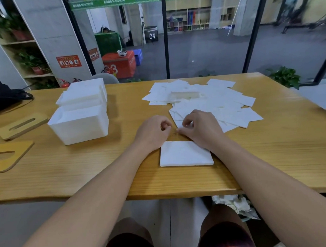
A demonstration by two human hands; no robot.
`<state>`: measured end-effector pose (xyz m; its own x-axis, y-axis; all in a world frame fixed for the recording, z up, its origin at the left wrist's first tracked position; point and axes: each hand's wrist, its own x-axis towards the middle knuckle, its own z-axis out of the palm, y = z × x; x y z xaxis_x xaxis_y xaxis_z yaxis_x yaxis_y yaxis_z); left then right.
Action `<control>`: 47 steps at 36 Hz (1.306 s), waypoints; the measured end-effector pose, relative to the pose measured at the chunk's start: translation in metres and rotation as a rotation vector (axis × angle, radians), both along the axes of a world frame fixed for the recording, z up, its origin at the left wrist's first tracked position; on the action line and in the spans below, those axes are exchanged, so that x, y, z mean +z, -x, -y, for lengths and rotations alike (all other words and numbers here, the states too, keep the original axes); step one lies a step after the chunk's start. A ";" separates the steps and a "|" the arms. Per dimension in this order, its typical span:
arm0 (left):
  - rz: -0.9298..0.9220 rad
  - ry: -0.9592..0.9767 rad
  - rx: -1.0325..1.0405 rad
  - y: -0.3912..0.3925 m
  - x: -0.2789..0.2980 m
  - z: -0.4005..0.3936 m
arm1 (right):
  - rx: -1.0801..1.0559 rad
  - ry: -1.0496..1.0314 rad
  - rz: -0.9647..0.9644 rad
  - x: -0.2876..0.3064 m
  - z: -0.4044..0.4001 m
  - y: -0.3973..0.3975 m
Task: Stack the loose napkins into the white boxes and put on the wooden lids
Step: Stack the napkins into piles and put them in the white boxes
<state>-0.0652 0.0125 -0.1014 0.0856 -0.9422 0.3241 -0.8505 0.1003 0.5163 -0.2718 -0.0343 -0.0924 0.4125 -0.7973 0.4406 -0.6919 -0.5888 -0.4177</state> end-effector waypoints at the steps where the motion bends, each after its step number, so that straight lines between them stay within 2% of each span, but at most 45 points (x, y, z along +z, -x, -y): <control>1: 0.012 -0.001 0.001 0.000 0.000 0.002 | 0.001 0.001 -0.003 0.000 0.001 0.000; 7: 0.013 0.045 -0.043 -0.003 -0.003 0.007 | 0.024 0.029 -0.024 -0.003 0.003 -0.004; 13: 0.006 0.104 -0.107 -0.001 -0.003 0.005 | 0.036 -0.022 0.106 -0.006 0.003 -0.001; 18: 0.022 0.134 -0.125 -0.001 -0.002 0.003 | 0.054 0.026 0.146 -0.004 -0.002 -0.001; 25: 0.116 0.236 -0.106 -0.002 -0.003 0.000 | 0.169 0.017 0.198 0.001 -0.019 0.020; 30: 0.137 0.287 -0.125 -0.001 -0.002 -0.004 | 0.170 0.012 0.168 0.001 -0.019 0.042; 35: 0.206 0.223 -0.233 0.007 0.001 -0.011 | 0.151 -0.002 0.104 0.000 -0.024 0.056; 39: 0.251 0.295 -0.244 0.009 0.003 -0.012 | 0.179 -0.026 0.087 0.000 -0.028 0.054; 43: 0.230 0.355 -0.282 0.010 0.002 -0.015 | 0.184 -0.001 0.172 0.000 -0.029 0.050; 47: 0.182 0.320 -0.242 0.004 0.002 -0.016 | 0.144 -0.027 0.274 0.002 -0.028 0.054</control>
<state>-0.0689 0.0290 -0.0994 -0.2105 -0.7778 0.5923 -0.8570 0.4383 0.2710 -0.3254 -0.0068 -0.0905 0.3912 -0.7522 0.5302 -0.4615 -0.6588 -0.5942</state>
